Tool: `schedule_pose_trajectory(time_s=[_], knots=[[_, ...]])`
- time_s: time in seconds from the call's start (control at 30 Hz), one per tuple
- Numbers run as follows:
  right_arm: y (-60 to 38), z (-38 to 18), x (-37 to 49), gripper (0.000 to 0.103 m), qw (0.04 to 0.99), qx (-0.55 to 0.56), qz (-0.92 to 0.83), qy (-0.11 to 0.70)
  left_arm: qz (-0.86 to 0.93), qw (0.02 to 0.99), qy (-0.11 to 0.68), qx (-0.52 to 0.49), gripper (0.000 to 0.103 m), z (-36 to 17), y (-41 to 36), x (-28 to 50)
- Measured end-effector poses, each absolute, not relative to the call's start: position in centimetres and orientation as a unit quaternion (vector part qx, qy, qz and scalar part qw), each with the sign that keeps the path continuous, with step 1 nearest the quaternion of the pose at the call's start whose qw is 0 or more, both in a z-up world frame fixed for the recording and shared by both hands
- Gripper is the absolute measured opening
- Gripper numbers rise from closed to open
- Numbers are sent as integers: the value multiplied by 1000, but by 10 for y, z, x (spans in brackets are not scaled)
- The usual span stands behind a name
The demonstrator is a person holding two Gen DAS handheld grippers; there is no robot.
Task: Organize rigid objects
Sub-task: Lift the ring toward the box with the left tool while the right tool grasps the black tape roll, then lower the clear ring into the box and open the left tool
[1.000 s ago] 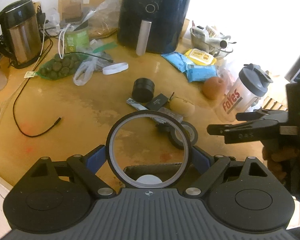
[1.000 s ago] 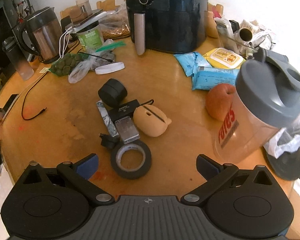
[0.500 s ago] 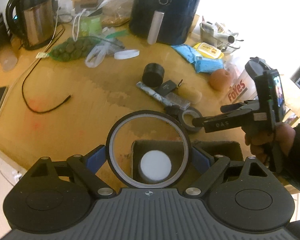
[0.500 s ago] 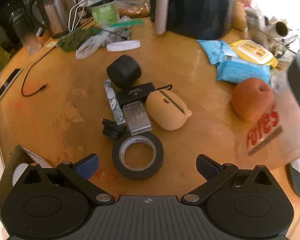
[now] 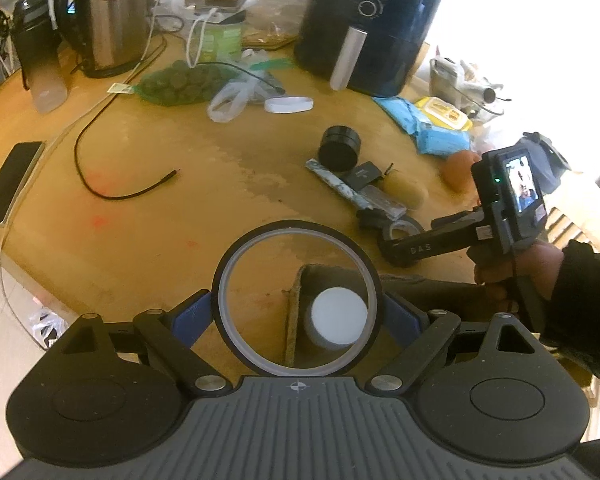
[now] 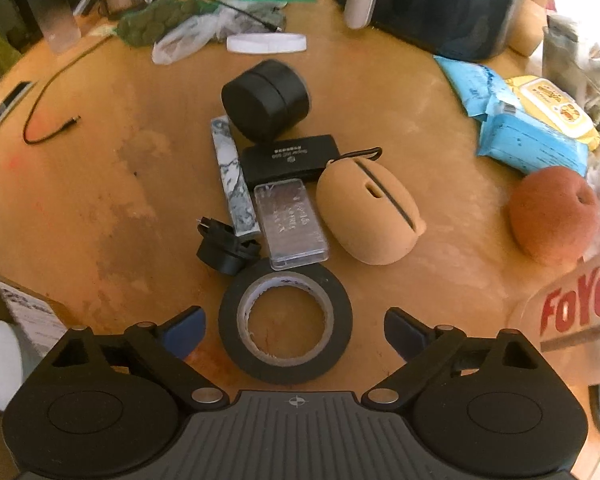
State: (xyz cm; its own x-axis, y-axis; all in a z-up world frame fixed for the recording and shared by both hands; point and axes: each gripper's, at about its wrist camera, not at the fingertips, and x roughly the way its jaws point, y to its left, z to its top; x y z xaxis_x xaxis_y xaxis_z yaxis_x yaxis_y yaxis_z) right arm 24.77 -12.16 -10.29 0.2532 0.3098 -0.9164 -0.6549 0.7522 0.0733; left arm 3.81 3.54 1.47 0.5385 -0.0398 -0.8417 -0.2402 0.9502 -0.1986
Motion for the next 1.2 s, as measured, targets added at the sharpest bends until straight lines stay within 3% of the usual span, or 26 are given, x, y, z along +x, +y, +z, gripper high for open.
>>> schedule_pose_trajectory(time_s=[0.13,0.2,0.57,1.2], knots=[[-115,-109,247,79,770,-175,308,531,65,864,475,-154,91,14,41,33],[-113,-109,245,76,768,-177,313,530,66,863,475,-157,91,13,43,31],[-114,-105,241,75,770,-168,318,527,46,867,473,-152,91,11,51,35],[-149,-38,218,75,817,-100,294,486,-30,874,471,-115,91,7,48,54]])
